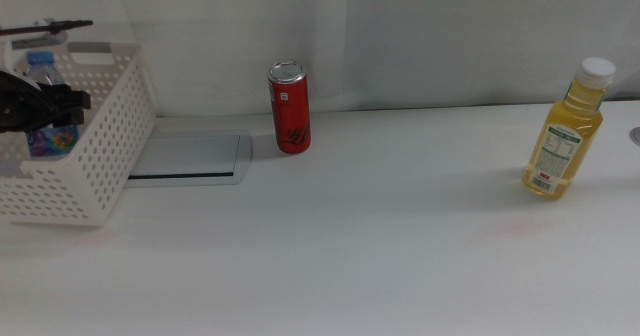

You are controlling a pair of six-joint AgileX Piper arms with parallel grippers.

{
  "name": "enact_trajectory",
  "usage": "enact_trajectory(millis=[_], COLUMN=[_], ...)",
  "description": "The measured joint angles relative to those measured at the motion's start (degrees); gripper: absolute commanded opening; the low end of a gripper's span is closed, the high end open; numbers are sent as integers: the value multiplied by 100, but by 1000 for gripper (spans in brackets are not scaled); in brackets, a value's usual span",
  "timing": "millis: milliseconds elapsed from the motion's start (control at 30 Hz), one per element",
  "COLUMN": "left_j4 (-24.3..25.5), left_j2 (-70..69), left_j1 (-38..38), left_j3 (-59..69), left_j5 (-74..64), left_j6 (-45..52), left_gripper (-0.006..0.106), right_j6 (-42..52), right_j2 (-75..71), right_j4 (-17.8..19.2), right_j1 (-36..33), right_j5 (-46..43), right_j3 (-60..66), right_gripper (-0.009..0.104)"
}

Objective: Use arms to grab the bottles and put them into the dustbin to the left of the table.

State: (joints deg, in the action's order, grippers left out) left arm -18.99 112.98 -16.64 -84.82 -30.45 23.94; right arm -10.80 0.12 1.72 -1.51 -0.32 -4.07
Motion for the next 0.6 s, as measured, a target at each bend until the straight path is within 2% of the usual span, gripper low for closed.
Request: enact_trajectory(millis=[67, 133, 167, 200, 233, 600], left_j4=[0, 0, 0, 0, 0, -37], left_j2=[3, 12, 12, 12, 12, -443], left_j1=[0, 0, 0, 0, 0, 133], left_j3=[0, 0, 0, 0, 0, -49], left_j5=[37, 61, 75, 75, 107, 239], left_j6=[0, 0, 0, 0, 0, 0], left_gripper=[6, 21, 45, 84, 93, 92], right_j6=[0, 0, 0, 0, 0, -23], right_j2=[0, 0, 0, 0, 0, 0], right_j4=[0, 0, 0, 0, 0, -5], right_j1=[0, 0, 0, 0, 0, 0], right_j5=[0, 0, 0, 0, 0, 0], right_j3=[0, 0, 0, 0, 0, 0], right_gripper=[103, 103, 103, 103, 103, 103])
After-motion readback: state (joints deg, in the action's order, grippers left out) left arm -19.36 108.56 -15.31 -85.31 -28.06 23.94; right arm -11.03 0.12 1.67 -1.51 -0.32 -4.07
